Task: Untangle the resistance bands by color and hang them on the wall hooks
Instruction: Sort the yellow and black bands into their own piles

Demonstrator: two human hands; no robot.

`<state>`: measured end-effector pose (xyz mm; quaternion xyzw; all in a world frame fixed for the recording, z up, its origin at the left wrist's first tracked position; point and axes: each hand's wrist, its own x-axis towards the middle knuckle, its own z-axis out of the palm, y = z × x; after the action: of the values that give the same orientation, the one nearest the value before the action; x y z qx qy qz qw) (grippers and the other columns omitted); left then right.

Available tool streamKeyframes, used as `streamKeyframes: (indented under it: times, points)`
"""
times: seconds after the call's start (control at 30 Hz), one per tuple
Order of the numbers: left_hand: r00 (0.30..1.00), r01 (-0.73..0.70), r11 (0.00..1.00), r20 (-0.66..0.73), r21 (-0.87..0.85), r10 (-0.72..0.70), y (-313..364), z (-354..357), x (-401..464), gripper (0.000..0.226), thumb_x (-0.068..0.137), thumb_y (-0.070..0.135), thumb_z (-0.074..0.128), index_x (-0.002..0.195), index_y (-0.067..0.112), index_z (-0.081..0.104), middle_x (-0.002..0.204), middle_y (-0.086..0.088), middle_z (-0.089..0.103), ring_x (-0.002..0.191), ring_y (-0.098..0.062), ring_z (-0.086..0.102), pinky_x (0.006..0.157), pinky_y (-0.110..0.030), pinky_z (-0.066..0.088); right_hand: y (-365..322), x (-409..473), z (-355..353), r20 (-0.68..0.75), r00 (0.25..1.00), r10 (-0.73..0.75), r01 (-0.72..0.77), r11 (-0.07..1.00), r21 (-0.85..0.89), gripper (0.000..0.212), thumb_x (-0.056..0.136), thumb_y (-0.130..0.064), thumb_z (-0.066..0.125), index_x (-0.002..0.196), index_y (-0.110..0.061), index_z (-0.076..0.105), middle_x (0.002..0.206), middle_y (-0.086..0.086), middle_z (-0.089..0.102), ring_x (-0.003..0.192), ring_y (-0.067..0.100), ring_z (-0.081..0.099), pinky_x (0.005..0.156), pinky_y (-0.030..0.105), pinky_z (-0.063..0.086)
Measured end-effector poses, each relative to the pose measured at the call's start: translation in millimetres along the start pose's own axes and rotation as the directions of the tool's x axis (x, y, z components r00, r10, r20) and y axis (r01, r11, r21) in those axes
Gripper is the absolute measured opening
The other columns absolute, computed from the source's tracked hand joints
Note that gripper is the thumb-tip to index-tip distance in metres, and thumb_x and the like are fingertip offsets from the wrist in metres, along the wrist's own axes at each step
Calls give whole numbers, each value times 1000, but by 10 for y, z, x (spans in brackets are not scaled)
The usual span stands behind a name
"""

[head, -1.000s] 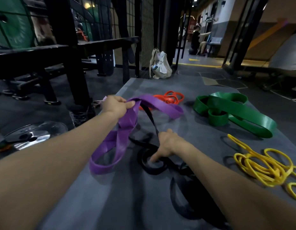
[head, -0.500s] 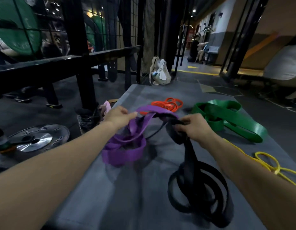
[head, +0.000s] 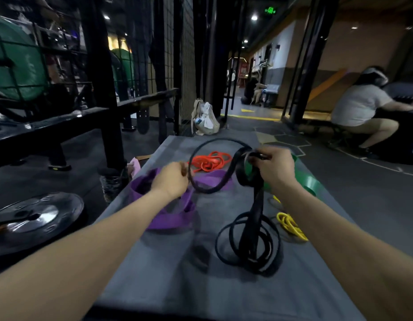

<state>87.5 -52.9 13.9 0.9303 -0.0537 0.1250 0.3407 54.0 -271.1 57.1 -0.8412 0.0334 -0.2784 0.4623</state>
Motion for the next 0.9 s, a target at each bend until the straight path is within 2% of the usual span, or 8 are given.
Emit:
streamKeyframes:
  times: [0.13, 0.23, 0.3, 0.47, 0.57, 0.6, 0.7, 0.9]
  points:
    - [992, 19, 999, 125, -44, -13, -49, 165, -344, 22, 86, 6, 44, 98, 12, 61, 100, -10, 67, 97, -28, 60, 90, -35, 46, 332, -293, 24, 100, 989, 107, -68, 942, -330, 23, 80, -10, 59, 100, -12, 71, 94, 17, 69, 94, 32, 64, 78, 34, 49]
    - [975, 34, 999, 223, -42, -23, -155, 384, -609, 40, 83, 1, 45, 122, 7, 52, 122, -17, 58, 114, -31, 55, 99, -37, 43, 629, -535, 90, 268, 922, 279, -28, 739, -673, 31, 83, -11, 50, 111, -4, 61, 111, 20, 64, 106, 36, 61, 85, 39, 50]
    - [966, 56, 998, 252, -19, -50, -199, 485, -725, 52, 80, -3, 42, 130, 10, 46, 130, -15, 50, 121, -31, 50, 103, -38, 40, 751, -664, 99, 364, 864, 347, 52, 657, -752, 33, 86, -10, 44, 115, -2, 58, 119, 22, 61, 110, 36, 59, 85, 39, 50]
    - [968, 94, 996, 233, -11, -89, -159, 536, -808, 41, 87, 4, 46, 128, 10, 51, 131, -13, 53, 120, -28, 52, 104, -35, 40, 654, -712, -60, 455, 821, 346, 101, 695, -711, 26, 88, -15, 54, 111, -6, 62, 112, 16, 64, 105, 32, 60, 79, 32, 46]
    - [969, 61, 998, 240, -36, -50, -19, 502, -825, 32, 90, 16, 53, 121, 6, 55, 124, -13, 59, 114, -27, 56, 101, -33, 41, 530, -724, -204, 478, 834, 276, 97, 778, -620, 6, 84, -22, 65, 79, -20, 62, 91, 14, 60, 90, 22, 58, 70, 26, 38]
    - [972, 44, 998, 232, -52, -31, 27, 499, -820, 31, 90, 17, 55, 119, 6, 56, 122, -13, 60, 113, -26, 56, 101, -33, 41, 505, -727, -255, 473, 847, 244, 87, 813, -576, 4, 83, -21, 67, 81, -20, 64, 93, 15, 60, 92, 21, 58, 72, 26, 40]
    - [977, -4, 998, 213, -70, 19, 222, 455, -828, 29, 90, 20, 57, 116, 8, 58, 120, -10, 62, 111, -25, 58, 99, -32, 42, 446, -675, -406, 381, 888, 256, -11, 842, -539, 32, 83, -17, 67, 113, -7, 61, 110, 15, 60, 104, 25, 57, 80, 27, 41]
    - [976, -72, 991, 197, -108, 93, 518, 531, -591, 25, 89, 19, 59, 112, 10, 60, 116, -7, 64, 109, -23, 59, 96, -30, 44, 537, -423, -628, 277, 941, 196, -40, 874, -485, 15, 81, -10, 65, 95, -5, 65, 90, 9, 62, 93, 27, 55, 71, 29, 42]
